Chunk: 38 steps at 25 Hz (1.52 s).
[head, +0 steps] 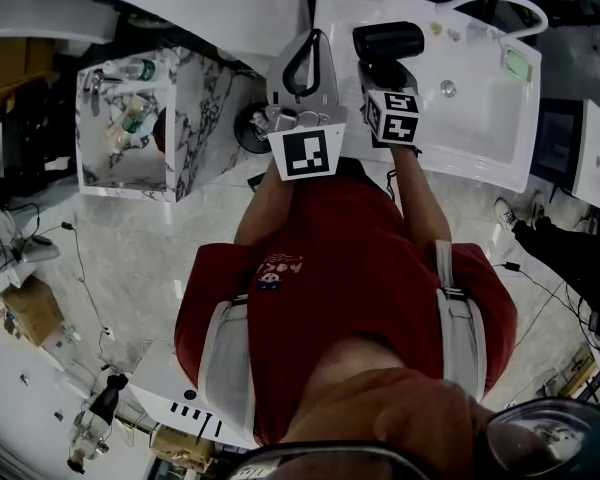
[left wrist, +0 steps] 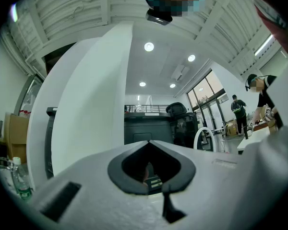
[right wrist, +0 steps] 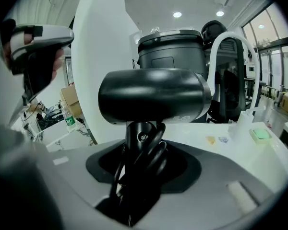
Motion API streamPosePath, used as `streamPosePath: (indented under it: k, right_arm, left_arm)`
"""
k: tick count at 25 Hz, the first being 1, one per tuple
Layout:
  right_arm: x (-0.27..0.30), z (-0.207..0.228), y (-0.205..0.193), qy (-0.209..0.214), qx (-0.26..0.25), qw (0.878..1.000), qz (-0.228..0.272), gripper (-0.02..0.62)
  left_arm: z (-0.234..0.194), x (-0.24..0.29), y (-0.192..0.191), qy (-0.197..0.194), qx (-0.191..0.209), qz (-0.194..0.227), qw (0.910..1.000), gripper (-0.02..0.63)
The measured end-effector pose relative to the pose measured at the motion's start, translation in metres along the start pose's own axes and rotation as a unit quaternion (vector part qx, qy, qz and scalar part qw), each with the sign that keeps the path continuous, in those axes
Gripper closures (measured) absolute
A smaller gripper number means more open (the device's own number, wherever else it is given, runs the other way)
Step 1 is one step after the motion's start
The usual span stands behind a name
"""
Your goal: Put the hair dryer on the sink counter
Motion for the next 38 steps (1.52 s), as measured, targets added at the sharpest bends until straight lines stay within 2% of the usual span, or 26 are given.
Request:
streamPosePath:
  k: [7, 14, 20, 25, 28, 32, 35, 38]
  right_arm:
    - [0.017, -0.005, -0.024, 0.012, 0.017, 0.998, -0.051, 0.396]
    - [0.036, -0.006, -0.052, 0.025, 0.039, 0.991, -0.125, 0.394]
    - [0.044, -0.006, -0.072, 0.021, 0.054, 0.98, -0.191, 0.394]
    - [0.048, -0.004, -0.081, 0.006, 0.038, 0.969, -0.244, 0.393]
    - [0.053, -0.001, -0.089, 0.01, 0.046, 0.961, -0.272, 0.393]
    - [0.056, -0.002, -0.095, 0.017, 0.047, 0.956, -0.289, 0.393]
    - [0.064, -0.01, -0.095, 0.05, 0.064, 0.957, -0.28, 0.391]
    - [0.061, 0.0, -0.104, 0.023, 0.056, 0.945, -0.321, 0.39]
  left_arm:
    - [-0.006, 0.0, 0.0, -0.004, -0.002, -0.005, 1.0, 0.604]
    - [-0.011, 0.003, -0.005, -0.008, -0.005, -0.013, 0.9999, 0.604]
    - [-0.013, 0.007, -0.009, -0.01, -0.01, -0.015, 0.9998, 0.604]
    - [-0.015, 0.008, -0.01, -0.014, -0.016, -0.017, 0.9996, 0.604]
    - [-0.017, 0.009, -0.012, -0.015, -0.016, -0.018, 0.9996, 0.604]
    - [-0.019, 0.011, -0.014, -0.019, -0.013, -0.02, 0.9995, 0.604]
    - [-0.021, 0.011, -0.015, -0.02, -0.017, -0.022, 0.9994, 0.604]
    - [-0.022, 0.011, -0.016, -0.022, -0.017, -0.023, 0.9994, 0.604]
Point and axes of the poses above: the fingertips, and each gripper's own axes: x forward along the fingers, z to its right, y out of its top, the point moved 7 cm from there along -x, backward along the fingers, and after that the axes turned 4 degrees about -x, right-handed, at the moved point
